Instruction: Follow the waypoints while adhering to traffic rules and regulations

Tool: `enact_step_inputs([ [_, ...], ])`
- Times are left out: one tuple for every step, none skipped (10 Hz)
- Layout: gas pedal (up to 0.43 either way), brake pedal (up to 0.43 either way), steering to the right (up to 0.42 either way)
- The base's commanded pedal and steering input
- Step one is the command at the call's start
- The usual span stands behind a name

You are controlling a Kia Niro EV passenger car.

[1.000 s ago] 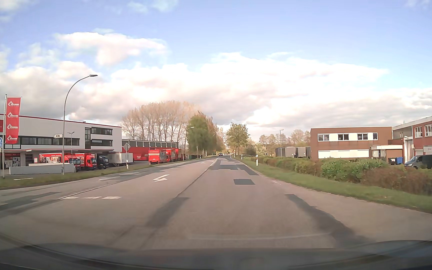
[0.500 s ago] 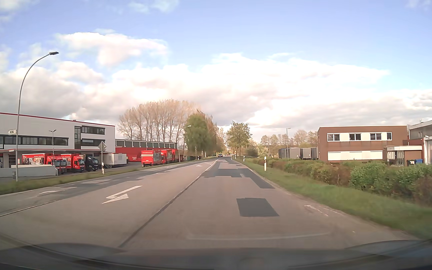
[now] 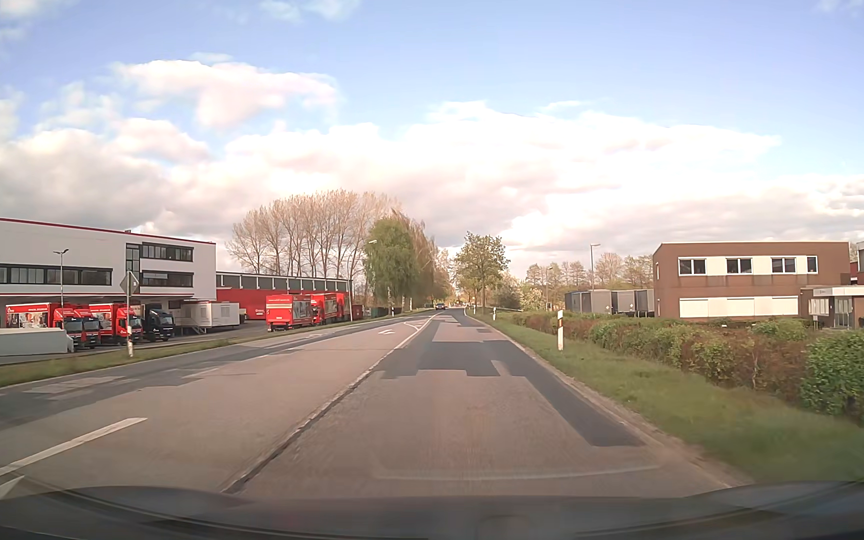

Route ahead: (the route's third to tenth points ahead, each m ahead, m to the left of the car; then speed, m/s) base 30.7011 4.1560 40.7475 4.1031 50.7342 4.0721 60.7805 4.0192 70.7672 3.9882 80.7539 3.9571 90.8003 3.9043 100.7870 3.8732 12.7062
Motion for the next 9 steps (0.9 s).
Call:
enact_step_inputs([
  [0.0, 0.0, -0.008],
  [0.0, 0.0, -0.009],
  [0.0, 0.0, -0.01],
  [0.0, 0.0, -0.009],
  [0.0, 0.0, -0.007],
  [0.169, 0.0, -0.006],
  [0.22, 0.0, -0.005],
  [0.22, 0.0, -0.005],
  [0.22, 0.0, -0.005],
])
